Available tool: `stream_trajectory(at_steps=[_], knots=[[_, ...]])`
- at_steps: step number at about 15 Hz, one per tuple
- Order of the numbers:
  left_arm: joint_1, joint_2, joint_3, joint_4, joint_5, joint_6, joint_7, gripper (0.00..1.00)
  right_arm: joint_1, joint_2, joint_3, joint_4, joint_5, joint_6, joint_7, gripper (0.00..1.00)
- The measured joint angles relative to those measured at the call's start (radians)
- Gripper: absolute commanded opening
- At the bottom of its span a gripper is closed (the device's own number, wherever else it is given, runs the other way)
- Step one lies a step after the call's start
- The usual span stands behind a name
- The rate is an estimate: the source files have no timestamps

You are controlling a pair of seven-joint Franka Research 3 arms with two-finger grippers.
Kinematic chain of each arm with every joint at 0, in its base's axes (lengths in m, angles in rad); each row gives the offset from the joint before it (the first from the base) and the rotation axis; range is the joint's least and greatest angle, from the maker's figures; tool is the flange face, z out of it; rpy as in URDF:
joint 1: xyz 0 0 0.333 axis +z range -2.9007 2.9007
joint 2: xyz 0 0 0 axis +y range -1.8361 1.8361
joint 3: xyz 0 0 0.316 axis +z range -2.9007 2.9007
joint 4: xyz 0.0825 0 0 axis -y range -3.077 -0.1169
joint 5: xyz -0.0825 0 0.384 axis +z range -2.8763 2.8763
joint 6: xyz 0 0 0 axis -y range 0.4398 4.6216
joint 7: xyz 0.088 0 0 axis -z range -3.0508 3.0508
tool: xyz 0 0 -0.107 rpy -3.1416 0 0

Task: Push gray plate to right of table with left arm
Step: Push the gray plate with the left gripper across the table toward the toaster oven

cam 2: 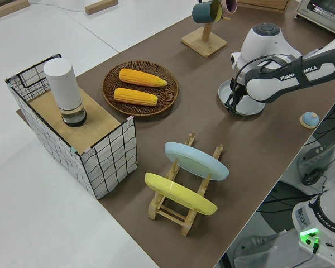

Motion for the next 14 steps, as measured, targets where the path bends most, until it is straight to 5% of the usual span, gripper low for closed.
stream_trajectory(at_steps=[9, 14], knots=[[-0.247, 0.101, -0.014, 0.117, 0.000, 0.020, -0.281, 0.00, 0.000, 0.000, 0.000, 0.000, 0.000, 0.000, 0.000, 0.983], [-0.304, 0.181, -0.072, 0.215, 0.000, 0.021, -0.421, 0.00, 0.000, 0.000, 0.000, 0.000, 0.000, 0.000, 0.000, 0.983]])
